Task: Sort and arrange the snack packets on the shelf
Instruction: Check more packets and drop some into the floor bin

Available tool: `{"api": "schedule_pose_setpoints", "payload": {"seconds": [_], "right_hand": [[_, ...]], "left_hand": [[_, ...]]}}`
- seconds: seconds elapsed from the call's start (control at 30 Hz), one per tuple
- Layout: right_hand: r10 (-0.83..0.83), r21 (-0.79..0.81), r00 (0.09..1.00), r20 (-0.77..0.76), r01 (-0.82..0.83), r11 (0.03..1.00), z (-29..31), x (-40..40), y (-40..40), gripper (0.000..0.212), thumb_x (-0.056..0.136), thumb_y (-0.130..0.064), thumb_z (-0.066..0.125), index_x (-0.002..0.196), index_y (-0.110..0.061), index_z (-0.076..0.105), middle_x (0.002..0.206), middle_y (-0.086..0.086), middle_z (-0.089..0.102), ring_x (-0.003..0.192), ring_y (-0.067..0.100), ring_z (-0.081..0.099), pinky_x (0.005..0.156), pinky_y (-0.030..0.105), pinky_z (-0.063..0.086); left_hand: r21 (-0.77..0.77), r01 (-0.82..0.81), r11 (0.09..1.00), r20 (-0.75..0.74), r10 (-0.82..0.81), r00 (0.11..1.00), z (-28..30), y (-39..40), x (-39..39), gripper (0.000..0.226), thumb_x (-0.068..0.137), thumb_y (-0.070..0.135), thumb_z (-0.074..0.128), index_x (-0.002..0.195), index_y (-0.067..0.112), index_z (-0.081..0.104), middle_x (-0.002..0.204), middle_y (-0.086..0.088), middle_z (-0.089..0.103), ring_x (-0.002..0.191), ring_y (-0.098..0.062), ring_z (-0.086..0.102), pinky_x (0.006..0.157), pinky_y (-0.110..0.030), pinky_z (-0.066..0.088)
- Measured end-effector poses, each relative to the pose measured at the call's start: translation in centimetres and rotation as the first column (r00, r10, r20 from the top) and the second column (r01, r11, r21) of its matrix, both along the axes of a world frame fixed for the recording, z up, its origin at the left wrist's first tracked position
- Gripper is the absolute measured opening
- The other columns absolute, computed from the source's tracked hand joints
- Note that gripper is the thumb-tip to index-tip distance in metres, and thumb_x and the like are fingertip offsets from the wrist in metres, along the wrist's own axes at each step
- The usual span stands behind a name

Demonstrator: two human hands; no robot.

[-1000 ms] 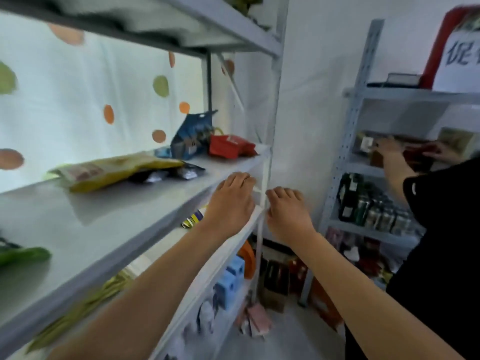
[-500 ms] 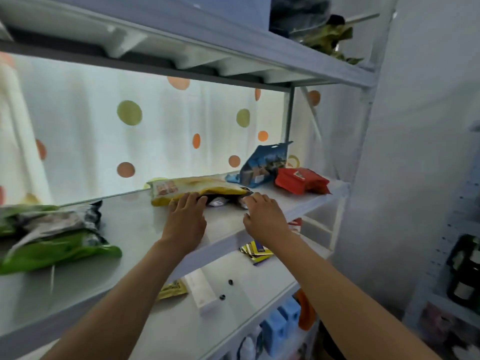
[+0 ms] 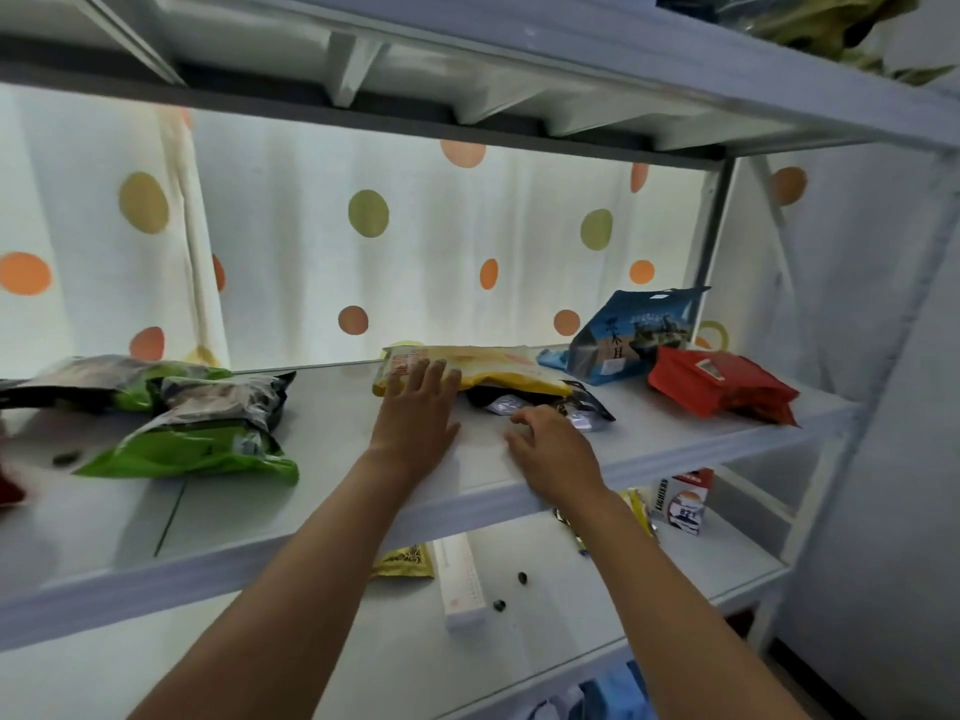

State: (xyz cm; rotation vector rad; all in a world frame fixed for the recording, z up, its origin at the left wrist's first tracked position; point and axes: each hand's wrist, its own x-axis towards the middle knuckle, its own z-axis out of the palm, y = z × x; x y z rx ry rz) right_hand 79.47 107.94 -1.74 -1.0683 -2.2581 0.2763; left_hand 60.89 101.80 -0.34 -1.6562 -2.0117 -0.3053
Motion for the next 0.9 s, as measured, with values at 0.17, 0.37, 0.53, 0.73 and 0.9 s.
{"api": "schedule_pose_setpoints", "payload": {"seconds": [0.17,0.37,0.53,0.73,0.9], "right_hand": [[-0.037,0.191,0.998,0.059,0.025,0.981,-1.2,0.4,0.8,0.032,0.099,-0.033,0.039,0.104,-0.016,0.066,0.110,0.002,0.062,0.102,0.023,0.056,0.083,0.036,0.045],[-0.069,0.261,0.996,0.054,0.053,0.964,-1.4,0.3,0.8,0.031,0.094,-0.031,0.040,0.092,-0.017,0.068,0.098,0.000,0.064,0.092,0.021,0.054,0.075,0.036,0.042],[-0.078,0.248,0.996,0.041,0.066,0.966,-1.5,0.3,0.8,0.028,0.093,-0.031,0.042,0.093,-0.019,0.067,0.099,-0.002,0.064,0.090,0.018,0.053,0.074,0.033,0.038],[-0.078,0.241,0.996,0.043,0.066,0.968,-1.4,0.3,0.7,0.029,0.093,-0.032,0.041,0.097,-0.020,0.068,0.102,-0.003,0.064,0.093,0.017,0.053,0.077,0.032,0.040],[-0.088,0.242,0.995,0.036,0.077,0.967,-1.6,0.3,0.9,0.031,0.092,-0.033,0.041,0.098,-0.021,0.069,0.103,-0.004,0.065,0.094,0.017,0.054,0.078,0.033,0.042]], "left_hand": [[0.036,-0.080,0.996,0.008,0.080,0.997,0.3,2.3,-0.8,0.064,0.081,0.017,0.063,0.142,0.010,0.044,0.146,-0.017,0.043,0.136,-0.039,0.038,0.111,-0.058,0.028],[0.036,-0.188,0.981,0.065,0.185,0.981,0.0,4.5,-2.1,0.062,0.085,0.010,0.050,0.146,0.013,0.037,0.143,-0.016,0.045,0.136,-0.038,0.037,0.112,-0.053,0.027],[0.022,-0.233,0.972,0.145,0.228,0.963,-0.5,4.6,-2.8,0.059,0.090,0.014,0.047,0.148,0.017,0.033,0.144,-0.011,0.045,0.135,-0.033,0.037,0.111,-0.050,0.026],[0.003,-0.272,0.962,0.120,0.270,0.955,-0.6,4.6,-2.7,0.050,0.095,0.014,0.038,0.144,0.019,0.035,0.144,-0.009,0.044,0.132,-0.032,0.041,0.105,-0.046,0.035],[0.019,-0.290,0.957,0.073,0.288,0.955,-0.5,4.3,-2.4,0.049,0.094,0.013,0.039,0.142,0.020,0.036,0.138,-0.009,0.052,0.122,-0.031,0.052,0.094,-0.042,0.042]]}}
